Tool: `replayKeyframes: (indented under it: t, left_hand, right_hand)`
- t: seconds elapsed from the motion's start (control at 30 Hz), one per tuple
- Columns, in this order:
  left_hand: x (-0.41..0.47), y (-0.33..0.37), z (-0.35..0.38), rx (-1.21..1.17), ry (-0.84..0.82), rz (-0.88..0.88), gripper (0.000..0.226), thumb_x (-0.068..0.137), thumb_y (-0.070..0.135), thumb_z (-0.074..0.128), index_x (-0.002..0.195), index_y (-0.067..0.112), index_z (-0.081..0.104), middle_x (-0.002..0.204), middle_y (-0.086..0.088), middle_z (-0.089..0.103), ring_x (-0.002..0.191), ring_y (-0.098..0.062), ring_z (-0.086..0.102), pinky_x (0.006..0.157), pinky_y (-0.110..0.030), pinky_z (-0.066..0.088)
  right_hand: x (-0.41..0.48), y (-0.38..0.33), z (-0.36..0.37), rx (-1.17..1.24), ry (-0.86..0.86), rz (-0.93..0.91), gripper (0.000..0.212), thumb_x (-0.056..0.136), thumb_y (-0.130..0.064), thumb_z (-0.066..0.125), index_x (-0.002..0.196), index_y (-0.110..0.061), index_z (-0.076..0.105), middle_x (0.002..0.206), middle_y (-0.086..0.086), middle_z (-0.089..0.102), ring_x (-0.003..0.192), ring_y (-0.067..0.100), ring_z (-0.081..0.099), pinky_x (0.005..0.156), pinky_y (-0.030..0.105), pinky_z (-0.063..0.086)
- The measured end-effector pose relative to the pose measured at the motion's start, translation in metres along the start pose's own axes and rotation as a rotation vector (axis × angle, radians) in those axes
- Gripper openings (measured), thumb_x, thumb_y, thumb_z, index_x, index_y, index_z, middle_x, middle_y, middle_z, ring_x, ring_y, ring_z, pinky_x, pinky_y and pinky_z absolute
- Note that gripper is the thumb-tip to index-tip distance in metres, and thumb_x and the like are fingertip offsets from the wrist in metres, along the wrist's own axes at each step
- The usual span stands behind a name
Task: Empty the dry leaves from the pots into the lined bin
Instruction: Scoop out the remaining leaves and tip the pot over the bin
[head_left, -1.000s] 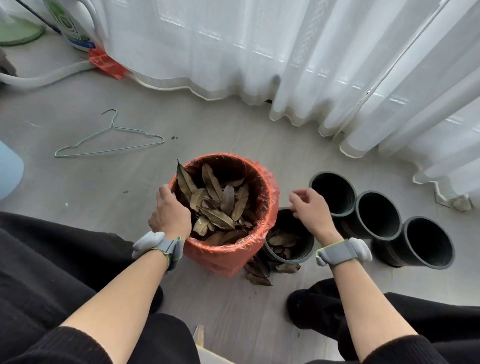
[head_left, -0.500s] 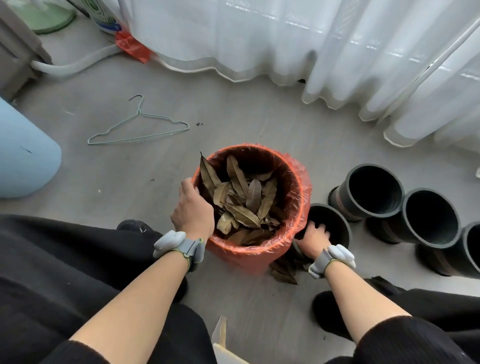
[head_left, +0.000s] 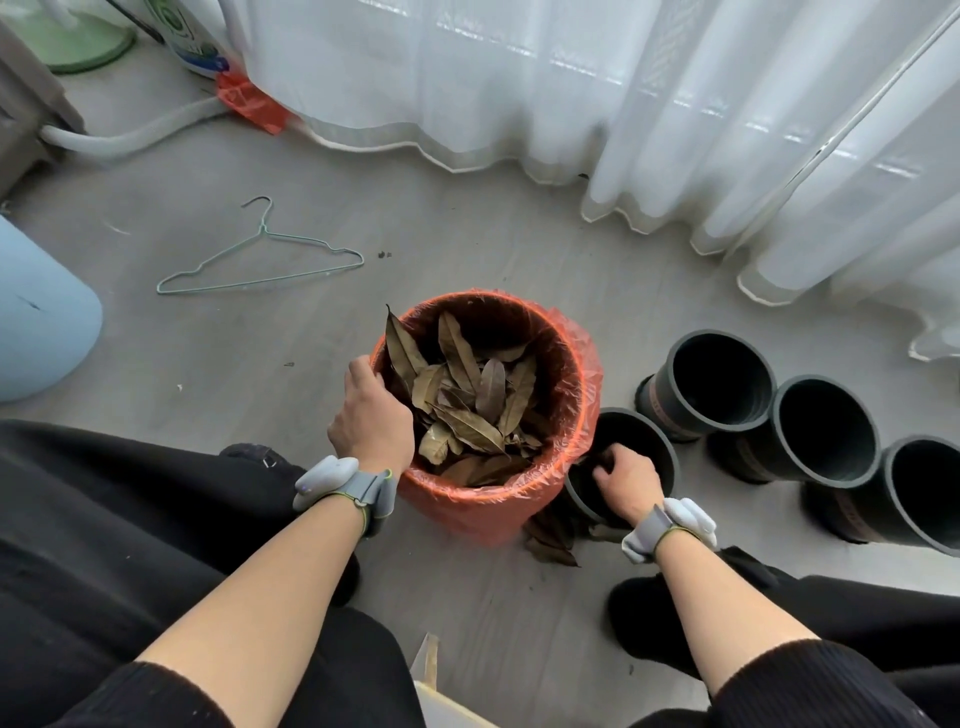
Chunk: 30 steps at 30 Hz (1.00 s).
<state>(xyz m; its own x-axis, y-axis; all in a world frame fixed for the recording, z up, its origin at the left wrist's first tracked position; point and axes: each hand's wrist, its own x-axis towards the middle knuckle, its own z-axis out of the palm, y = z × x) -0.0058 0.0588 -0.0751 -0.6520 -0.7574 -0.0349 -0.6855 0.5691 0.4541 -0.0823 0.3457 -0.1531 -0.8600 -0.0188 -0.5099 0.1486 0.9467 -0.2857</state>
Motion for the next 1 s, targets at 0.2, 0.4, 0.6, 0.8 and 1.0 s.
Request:
replayKeyframes:
  t: [0.2,0.4,0.6,0.8,1.0]
  left_hand:
    - [-0.002,0.002,0.000,0.000,-0.004,-0.011,0.021,0.101,0.017,0.033,0.120,0.012,0.039,0.117,-0.012,0.055,0.088,-0.044,0.057,0.068,-0.043,0.033]
    - [0.000,-0.002,0.002,0.001,-0.016,-0.041,0.022,0.099,0.013,0.035,0.120,0.011,0.039,0.119,-0.015,0.055,0.089,-0.046,0.057,0.067,-0.043,0.032]
    - [-0.003,0.003,0.001,-0.015,-0.066,-0.046,0.026,0.094,0.008,0.036,0.120,0.012,0.036,0.121,-0.015,0.053,0.090,-0.047,0.057,0.069,-0.044,0.032]
    - [-0.006,0.005,-0.003,-0.022,-0.086,-0.049,0.026,0.093,0.007,0.035,0.118,0.012,0.036,0.120,-0.015,0.053,0.088,-0.047,0.057,0.068,-0.044,0.033]
    - [-0.009,0.006,-0.007,-0.045,-0.062,0.062,0.070,0.088,0.001,0.040,0.146,0.034,0.019,0.130,-0.011,0.046,0.076,-0.038,0.054,0.066,-0.041,0.035]
  right_hand:
    - [-0.007,0.008,-0.035,0.599,-0.099,0.158,0.009,0.091,-0.010,0.061,0.098,-0.005,0.061,0.091,0.020,0.070,0.078,0.024,0.071,0.069,0.038,0.062]
    - [-0.033,0.010,-0.075,0.848,-0.170,0.172,0.010,0.094,-0.011,0.058,0.104,-0.009,0.060,0.083,0.006,0.063,0.072,0.016,0.064,0.066,0.025,0.056]
    - [-0.058,-0.016,-0.127,1.021,-0.035,-0.007,0.009,0.095,-0.019,0.060,0.100,-0.013,0.063,0.078,0.002,0.063,0.062,0.006,0.062,0.060,0.021,0.053]
    - [-0.082,-0.074,-0.150,1.115,-0.103,-0.281,0.009,0.092,-0.019,0.064,0.099,-0.013,0.065,0.079,0.000,0.067,0.063,0.008,0.062,0.058,0.021,0.051]
    - [-0.088,-0.095,-0.123,0.823,-0.057,-0.309,0.025,0.093,-0.028,0.064,0.113,-0.012,0.062,0.095,0.002,0.070,0.071,0.009,0.066,0.063,0.024,0.058]
